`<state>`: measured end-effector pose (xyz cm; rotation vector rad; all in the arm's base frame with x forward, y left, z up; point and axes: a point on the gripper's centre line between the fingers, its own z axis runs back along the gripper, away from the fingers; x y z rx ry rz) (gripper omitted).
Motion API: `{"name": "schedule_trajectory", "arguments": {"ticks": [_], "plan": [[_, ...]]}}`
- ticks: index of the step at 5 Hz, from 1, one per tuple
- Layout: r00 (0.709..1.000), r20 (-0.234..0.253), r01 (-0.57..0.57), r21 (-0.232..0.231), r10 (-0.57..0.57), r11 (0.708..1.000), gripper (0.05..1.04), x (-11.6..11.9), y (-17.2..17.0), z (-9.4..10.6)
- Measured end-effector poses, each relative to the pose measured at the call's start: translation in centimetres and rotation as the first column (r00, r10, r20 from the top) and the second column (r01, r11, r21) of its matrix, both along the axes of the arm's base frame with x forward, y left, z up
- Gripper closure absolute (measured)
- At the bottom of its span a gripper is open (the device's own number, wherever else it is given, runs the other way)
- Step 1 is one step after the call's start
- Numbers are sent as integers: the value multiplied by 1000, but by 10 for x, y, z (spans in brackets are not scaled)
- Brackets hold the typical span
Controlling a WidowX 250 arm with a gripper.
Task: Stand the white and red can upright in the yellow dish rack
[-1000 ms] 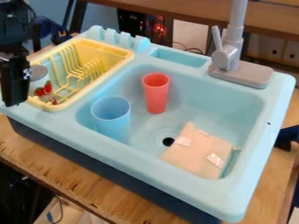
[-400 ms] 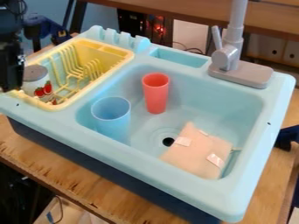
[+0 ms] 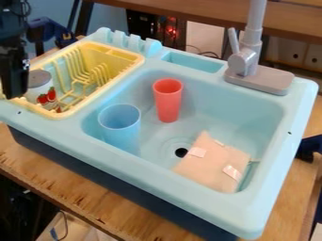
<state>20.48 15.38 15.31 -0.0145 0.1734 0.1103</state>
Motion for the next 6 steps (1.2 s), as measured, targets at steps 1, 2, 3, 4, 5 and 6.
{"name": "schedule_trajectory", "arguments": {"ticks": [1, 2, 3, 4, 5, 6], "plan": [[1000, -9, 8, -4, -8, 1000, 83, 3, -3, -3], [1000, -5, 19, 4, -19, 1000, 83, 12, -6, -5], [999, -8, 42, 16, -42, 999, 83, 21, -10, -5], [999, -15, 42, 19, -42, 999, 83, 27, -11, -7], [998, -39, 46, 10, -45, 999, 83, 32, -13, -13], [997, -59, 50, 0, -50, 999, 83, 37, -14, -19]]}}
